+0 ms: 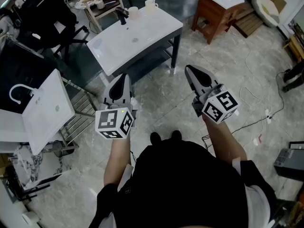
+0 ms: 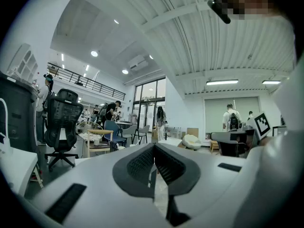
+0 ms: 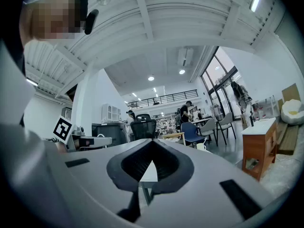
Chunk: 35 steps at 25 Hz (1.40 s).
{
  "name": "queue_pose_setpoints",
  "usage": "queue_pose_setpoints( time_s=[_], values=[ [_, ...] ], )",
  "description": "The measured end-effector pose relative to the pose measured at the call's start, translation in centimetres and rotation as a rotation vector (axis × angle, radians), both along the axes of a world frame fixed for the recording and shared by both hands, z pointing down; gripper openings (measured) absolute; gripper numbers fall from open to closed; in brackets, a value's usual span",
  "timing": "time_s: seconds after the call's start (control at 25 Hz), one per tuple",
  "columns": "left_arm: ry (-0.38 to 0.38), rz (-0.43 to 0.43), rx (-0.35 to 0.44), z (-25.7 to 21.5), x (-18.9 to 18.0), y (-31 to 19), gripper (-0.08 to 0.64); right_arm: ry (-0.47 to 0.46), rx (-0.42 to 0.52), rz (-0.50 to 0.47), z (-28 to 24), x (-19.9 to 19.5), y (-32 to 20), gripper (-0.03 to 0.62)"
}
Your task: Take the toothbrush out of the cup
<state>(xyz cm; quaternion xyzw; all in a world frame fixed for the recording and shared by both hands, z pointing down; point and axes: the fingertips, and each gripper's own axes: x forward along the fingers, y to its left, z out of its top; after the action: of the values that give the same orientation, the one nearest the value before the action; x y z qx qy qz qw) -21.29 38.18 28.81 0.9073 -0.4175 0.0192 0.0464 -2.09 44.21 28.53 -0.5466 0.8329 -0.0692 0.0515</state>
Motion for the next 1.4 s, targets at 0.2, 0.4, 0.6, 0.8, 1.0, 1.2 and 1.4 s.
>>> queue_pose_setpoints(
  time_s=[0.2, 0.4, 0.6, 0.8, 1.0, 1.2, 1.4],
  values=[
    [0.004, -0.005, 0.014, -0.3, -0.5, -0.4, 0.014, 0.004, 0.005, -0.003, -0.2, -0.4, -0.4, 0.028],
    [0.007, 0.0, 0.022, -0.4, -1.0, -0.9, 0.014, 0.004, 0.012, -0.02, 0.0, -1.0, -0.9, 0.028],
    [0.009, 0.008, 0.018, 0.1, -2.5, -1.4, 0.014, -0.007, 0.008, -0.074, 0.5, -3.3, -1.1, 0.028],
    [0.013, 0.022, 0.016, 0.7, -4.3, -1.9, 0.014, -0.023, -0.017, -0.058, 1.5, -4.4, -1.7, 0.028],
    [0.022, 0.037, -0.009, 2.0, -5.5, -2.9, 0.014, -0.04, -0.042, -0.036, 2.4, -5.4, -2.3, 0.028],
    [0.027, 0.052, -0.017, 2.3, -4.9, -4.6, 0.014, -0.057, -0.061, -0.017, 2.8, -4.6, -3.7, 0.028],
    [0.007, 0.065, -0.03, 3.0, -2.5, -7.3, 0.014, -0.098, -0.071, 0.0, 3.6, -2.2, -6.3, 0.028]
  ],
)
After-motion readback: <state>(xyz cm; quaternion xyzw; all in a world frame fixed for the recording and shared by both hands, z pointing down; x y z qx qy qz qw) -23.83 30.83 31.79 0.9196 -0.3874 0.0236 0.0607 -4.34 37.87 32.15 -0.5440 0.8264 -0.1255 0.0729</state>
